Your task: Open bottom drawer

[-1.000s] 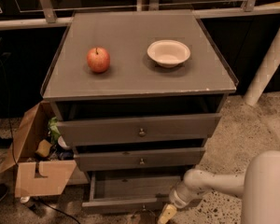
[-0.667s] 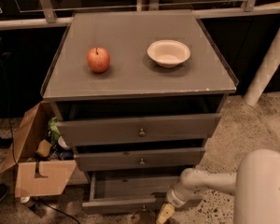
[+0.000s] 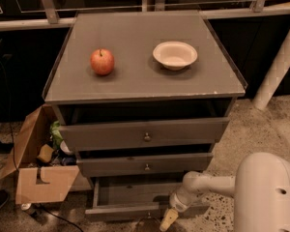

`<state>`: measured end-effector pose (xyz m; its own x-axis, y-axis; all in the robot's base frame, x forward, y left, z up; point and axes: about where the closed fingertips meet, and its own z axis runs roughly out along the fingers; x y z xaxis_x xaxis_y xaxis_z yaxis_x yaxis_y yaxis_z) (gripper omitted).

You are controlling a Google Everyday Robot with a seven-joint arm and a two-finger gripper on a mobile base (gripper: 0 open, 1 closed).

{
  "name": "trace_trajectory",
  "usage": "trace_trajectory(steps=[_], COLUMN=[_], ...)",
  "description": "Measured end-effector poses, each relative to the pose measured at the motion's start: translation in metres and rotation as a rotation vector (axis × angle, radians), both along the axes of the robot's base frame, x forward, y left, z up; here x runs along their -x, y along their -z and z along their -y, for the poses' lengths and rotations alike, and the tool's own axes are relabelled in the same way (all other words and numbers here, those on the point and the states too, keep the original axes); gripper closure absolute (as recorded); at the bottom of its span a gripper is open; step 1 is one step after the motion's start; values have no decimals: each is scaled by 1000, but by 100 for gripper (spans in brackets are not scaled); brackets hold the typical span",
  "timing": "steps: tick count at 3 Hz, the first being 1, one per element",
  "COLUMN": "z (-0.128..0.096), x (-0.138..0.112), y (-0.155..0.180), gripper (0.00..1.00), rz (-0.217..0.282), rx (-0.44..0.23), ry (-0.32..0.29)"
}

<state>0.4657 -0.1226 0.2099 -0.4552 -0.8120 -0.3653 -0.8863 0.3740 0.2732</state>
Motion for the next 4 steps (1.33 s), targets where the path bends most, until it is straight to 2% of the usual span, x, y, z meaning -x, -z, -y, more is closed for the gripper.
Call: trace_trajectory(steps=[2,3,4], z=[-8,1,8], x=[9,29,34], y=[24,24,22], gripper=[0,0,0], rz=[-57,-82,-83], rx=[-6,-10,-4], ry=[-18,4,17])
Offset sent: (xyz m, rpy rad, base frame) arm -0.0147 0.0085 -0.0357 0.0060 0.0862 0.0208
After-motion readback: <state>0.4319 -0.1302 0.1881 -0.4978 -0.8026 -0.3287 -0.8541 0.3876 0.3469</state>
